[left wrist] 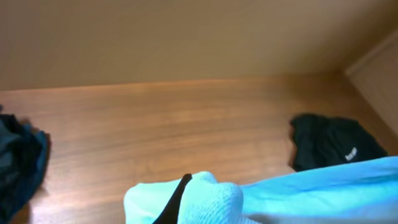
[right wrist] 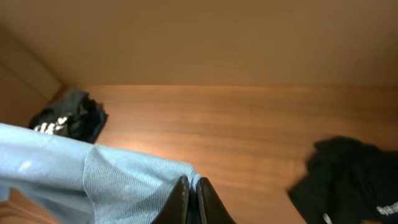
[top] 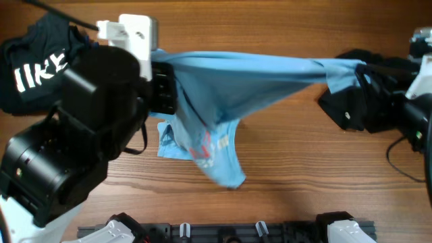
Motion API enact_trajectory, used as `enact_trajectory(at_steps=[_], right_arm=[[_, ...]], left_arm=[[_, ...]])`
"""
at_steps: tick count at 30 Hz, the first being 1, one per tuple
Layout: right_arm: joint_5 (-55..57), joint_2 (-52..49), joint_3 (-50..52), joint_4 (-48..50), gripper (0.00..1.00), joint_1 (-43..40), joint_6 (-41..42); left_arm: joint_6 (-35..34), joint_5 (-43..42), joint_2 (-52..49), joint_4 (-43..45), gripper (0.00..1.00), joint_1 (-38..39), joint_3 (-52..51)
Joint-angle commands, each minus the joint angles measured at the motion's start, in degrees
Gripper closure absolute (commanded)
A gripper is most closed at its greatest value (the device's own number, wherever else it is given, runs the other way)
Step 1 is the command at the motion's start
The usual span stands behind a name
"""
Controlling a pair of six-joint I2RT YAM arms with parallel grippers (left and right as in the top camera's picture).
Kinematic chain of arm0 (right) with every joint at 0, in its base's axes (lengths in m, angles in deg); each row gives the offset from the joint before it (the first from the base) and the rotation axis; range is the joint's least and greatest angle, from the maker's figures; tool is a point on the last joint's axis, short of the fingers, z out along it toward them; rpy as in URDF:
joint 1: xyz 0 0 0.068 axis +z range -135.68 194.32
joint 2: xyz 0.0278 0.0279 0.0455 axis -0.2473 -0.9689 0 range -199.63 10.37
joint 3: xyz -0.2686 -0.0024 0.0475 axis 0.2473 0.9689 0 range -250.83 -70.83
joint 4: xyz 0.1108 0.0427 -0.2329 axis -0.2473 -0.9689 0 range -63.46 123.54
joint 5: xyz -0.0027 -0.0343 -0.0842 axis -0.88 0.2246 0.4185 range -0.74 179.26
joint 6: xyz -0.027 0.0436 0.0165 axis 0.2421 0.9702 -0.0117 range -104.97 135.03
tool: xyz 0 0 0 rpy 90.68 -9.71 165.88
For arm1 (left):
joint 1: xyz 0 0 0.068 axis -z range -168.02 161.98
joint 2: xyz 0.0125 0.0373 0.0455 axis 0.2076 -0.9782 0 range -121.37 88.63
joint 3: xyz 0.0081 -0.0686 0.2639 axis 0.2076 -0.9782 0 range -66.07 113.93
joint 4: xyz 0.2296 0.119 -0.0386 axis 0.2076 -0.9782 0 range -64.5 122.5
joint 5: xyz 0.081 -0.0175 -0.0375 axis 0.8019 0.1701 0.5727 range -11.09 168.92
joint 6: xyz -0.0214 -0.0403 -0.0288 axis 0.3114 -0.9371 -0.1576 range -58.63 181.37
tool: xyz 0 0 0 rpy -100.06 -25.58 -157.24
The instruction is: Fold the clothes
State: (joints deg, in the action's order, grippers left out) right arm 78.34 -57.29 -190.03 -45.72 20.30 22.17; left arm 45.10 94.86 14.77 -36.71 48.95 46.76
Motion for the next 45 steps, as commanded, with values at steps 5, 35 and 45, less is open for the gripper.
enact_trajectory(at_steps=[5,35,45], right_arm=[[7.6,0.0,-8.9,-7.1,0.96,-0.7,-1.1],[12.0,-24.5,-15.1,8.4,0.96,-0.7,-1.2],[16.2,-31.5,-15.1,47.1,0.96,-0.7,-6.1]], left_arm=[[-2.9,1.2,-3.9,-5.5,0.96,6.7,9.7],[-3.6,14.4,-27.0,7.7,0.96,-13.2,14.6],[14.8,14.4,-29.4,53.0,0.96,-19.9,14.9]])
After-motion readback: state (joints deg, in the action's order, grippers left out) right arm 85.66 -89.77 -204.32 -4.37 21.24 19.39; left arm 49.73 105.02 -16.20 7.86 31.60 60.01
